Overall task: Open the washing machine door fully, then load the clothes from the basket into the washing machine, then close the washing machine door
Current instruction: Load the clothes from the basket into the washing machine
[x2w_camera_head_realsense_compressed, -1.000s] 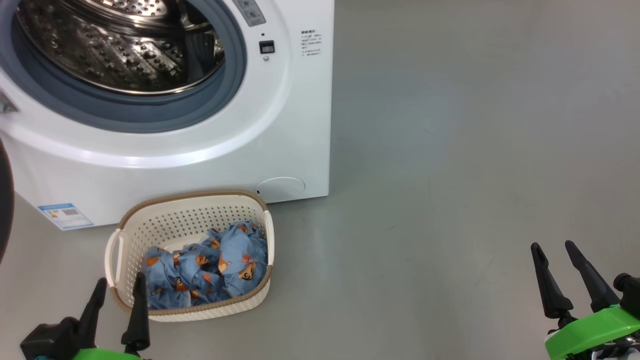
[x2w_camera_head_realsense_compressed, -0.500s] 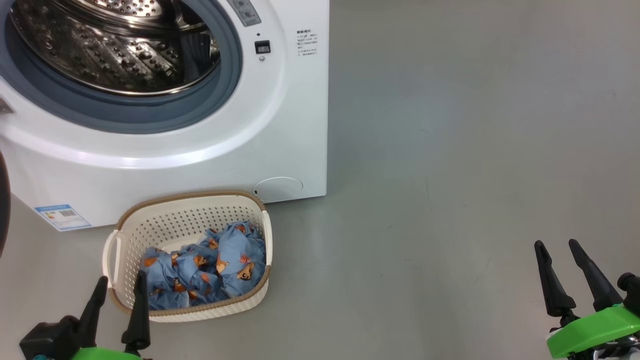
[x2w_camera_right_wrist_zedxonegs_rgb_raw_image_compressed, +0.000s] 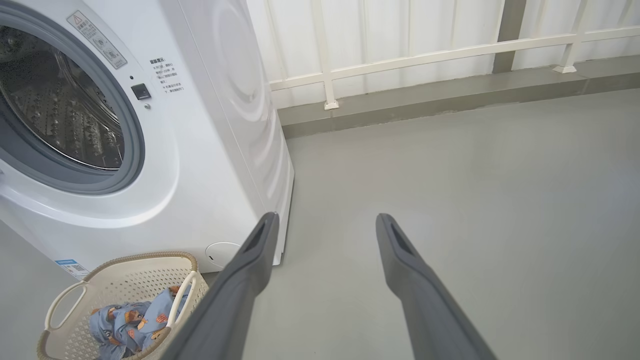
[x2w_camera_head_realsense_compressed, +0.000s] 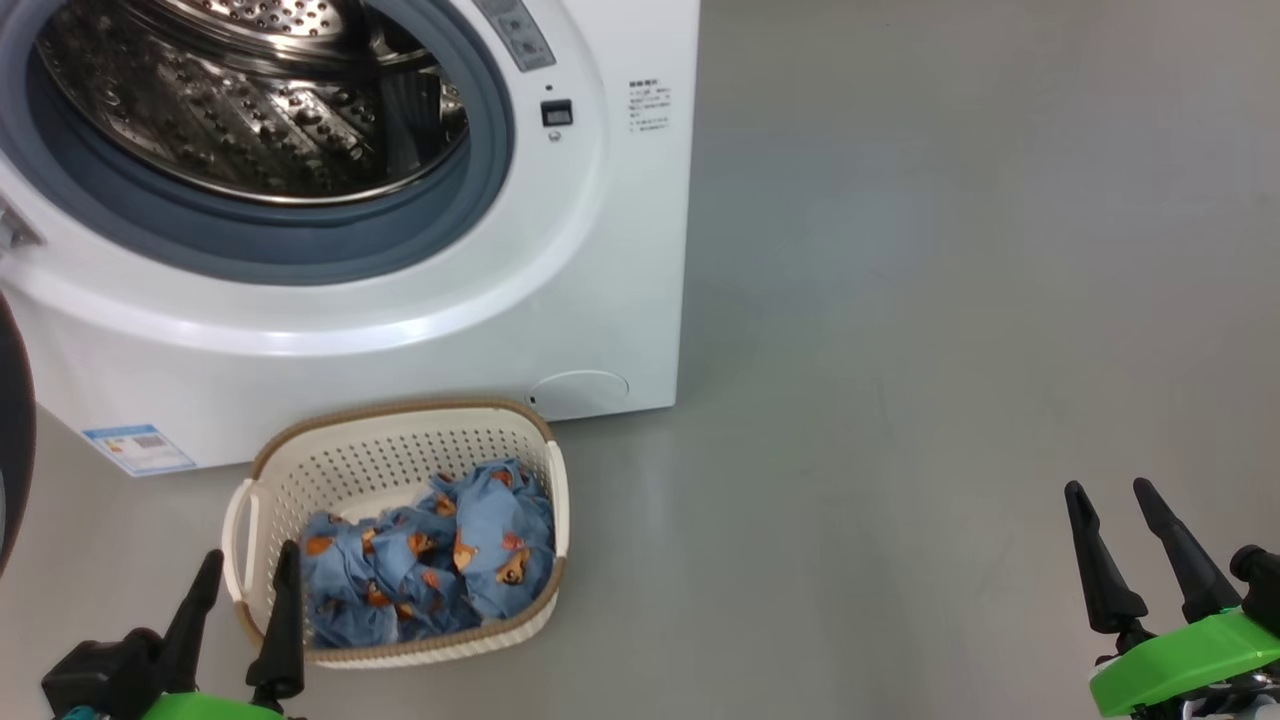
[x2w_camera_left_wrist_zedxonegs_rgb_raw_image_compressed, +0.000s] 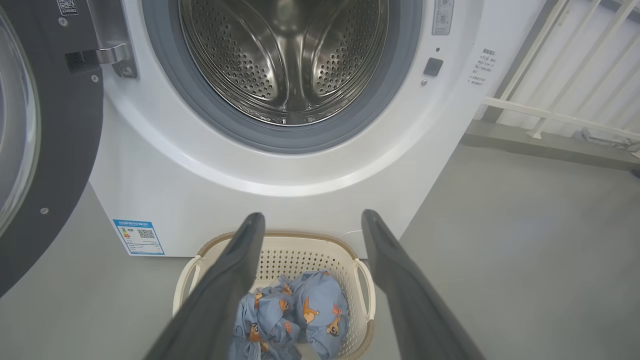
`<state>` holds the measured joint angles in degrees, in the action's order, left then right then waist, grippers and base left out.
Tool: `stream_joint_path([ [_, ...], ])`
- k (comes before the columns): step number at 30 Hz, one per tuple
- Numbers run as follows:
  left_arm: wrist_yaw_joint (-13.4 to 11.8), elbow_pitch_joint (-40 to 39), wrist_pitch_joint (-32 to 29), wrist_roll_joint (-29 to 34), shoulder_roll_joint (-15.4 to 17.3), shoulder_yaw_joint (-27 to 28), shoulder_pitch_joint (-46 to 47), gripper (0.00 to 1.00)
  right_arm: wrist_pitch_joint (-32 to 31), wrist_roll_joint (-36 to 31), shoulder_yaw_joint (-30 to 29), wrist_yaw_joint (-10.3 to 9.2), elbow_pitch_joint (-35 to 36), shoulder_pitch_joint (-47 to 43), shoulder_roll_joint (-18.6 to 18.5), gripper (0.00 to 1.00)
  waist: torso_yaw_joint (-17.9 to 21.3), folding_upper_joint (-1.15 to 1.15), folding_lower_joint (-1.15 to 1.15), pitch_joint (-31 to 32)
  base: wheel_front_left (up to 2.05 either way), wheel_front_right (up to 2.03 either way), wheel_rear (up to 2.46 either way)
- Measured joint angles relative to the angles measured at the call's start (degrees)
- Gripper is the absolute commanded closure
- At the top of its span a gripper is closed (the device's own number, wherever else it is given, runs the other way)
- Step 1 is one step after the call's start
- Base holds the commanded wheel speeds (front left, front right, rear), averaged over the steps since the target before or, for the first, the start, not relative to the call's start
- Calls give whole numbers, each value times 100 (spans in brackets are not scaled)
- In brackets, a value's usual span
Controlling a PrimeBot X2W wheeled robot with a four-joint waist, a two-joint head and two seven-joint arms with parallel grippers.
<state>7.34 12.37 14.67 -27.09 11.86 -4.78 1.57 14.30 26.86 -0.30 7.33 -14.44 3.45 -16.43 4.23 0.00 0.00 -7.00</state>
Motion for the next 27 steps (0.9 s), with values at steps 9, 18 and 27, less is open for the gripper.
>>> stream_joint_path([
  [9,0,0,0,-40,23,45,105,0,0,0,26,0,0,6,30,0,22,0,0,-39,134,-169,34],
  [18,0,19,0,-40,9,1,111,0,0,0,65,0,1,7,52,0,6,0,0,-51,54,-54,0],
  [27,0,167,0,-40,-16,-48,110,0,0,0,81,0,8,7,54,0,-32,0,0,-92,0,0,0],
])
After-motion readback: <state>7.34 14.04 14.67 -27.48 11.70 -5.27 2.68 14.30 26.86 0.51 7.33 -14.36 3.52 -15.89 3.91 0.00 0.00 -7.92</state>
